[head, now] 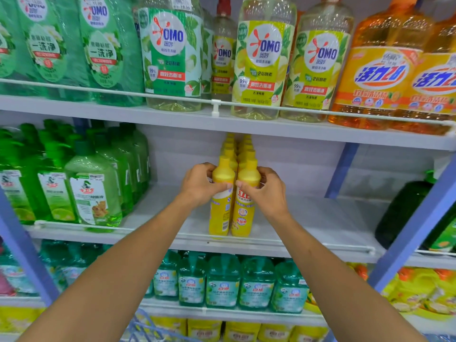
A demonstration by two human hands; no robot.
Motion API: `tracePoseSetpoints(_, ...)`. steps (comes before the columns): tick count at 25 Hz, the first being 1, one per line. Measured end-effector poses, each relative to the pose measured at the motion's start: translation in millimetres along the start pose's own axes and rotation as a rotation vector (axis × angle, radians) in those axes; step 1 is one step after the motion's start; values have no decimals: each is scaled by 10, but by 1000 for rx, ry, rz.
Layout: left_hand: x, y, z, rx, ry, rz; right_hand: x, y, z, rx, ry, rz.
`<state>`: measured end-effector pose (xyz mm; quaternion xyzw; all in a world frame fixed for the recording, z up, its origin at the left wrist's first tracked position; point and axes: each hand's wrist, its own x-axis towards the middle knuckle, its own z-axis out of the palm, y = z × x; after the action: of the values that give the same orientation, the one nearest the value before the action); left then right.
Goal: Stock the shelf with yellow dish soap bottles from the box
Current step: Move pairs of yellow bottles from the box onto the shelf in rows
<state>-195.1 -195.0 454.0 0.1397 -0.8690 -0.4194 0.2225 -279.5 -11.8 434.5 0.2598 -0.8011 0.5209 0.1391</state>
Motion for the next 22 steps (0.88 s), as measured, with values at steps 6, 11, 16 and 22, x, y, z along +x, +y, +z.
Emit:
tracePoseSetpoints(6, -55, -81, 79, -127, 58, -29, 18, -21, -83, 9, -69, 29)
tracePoseSetpoints(11, -94, -374, 178, -256, -120, -46, -108, 81, 23, 22, -40, 64)
tracePoseSetpoints(16, -248, -412, 510, -152, 69, -57, -147, 240, 54, 97, -59, 77)
tracePoseSetpoints(22, -363, -539, 640, -282, 55, -103, -283, 424, 123, 80, -75, 64)
